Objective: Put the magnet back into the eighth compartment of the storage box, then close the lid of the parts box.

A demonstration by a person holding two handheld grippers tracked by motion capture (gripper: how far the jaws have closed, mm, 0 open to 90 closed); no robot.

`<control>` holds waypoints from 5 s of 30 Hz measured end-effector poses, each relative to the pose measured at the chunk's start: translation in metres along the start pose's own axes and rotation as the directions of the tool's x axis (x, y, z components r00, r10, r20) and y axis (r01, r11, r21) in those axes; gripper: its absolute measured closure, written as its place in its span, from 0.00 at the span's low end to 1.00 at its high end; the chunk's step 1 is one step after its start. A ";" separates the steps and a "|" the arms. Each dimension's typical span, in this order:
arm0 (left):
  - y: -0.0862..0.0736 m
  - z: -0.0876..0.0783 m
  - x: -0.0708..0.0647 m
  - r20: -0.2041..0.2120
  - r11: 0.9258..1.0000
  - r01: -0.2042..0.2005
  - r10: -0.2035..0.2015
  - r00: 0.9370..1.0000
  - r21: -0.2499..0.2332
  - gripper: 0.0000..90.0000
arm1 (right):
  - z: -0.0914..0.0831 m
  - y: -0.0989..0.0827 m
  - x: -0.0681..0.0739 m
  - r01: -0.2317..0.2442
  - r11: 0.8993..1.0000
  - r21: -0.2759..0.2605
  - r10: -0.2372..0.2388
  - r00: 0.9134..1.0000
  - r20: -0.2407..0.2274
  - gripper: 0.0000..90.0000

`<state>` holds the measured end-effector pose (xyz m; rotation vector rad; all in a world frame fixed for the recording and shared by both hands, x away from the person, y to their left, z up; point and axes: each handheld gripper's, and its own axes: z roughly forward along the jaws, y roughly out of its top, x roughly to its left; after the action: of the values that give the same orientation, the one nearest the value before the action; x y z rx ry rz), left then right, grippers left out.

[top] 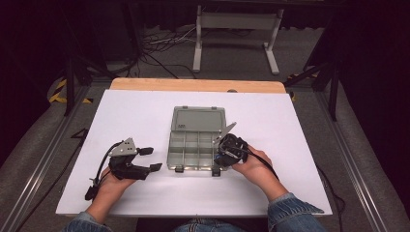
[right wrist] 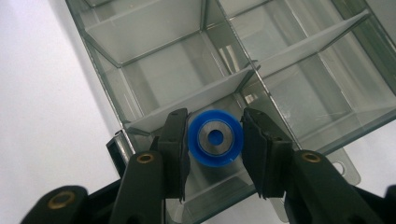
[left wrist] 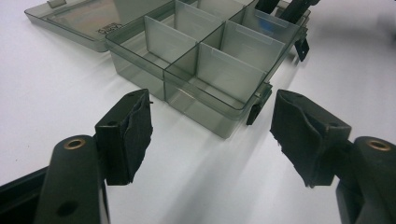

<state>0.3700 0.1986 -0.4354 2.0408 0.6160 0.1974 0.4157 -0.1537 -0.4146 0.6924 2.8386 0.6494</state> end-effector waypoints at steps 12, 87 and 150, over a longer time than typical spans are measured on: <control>0.001 0.000 0.001 -0.007 1.000 -0.008 0.008 1.000 0.001 0.34 | -0.004 0.000 0.003 0.009 1.000 -0.008 -0.009 1.000 0.021 0.64; 0.088 0.041 0.089 -0.182 0.973 0.138 -0.105 0.978 0.183 1.00 | -0.039 0.017 -0.098 -0.158 0.966 -0.203 0.173 0.983 0.056 1.00; 0.075 0.106 0.121 -0.167 0.918 0.216 -0.169 0.972 0.333 1.00 | 0.017 0.008 -0.144 -0.263 0.964 -0.041 0.264 0.964 0.014 0.99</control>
<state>0.5401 0.1477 -0.4403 2.3009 0.9915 0.1147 0.5501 -0.2088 -0.4208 1.0754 2.7319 0.7289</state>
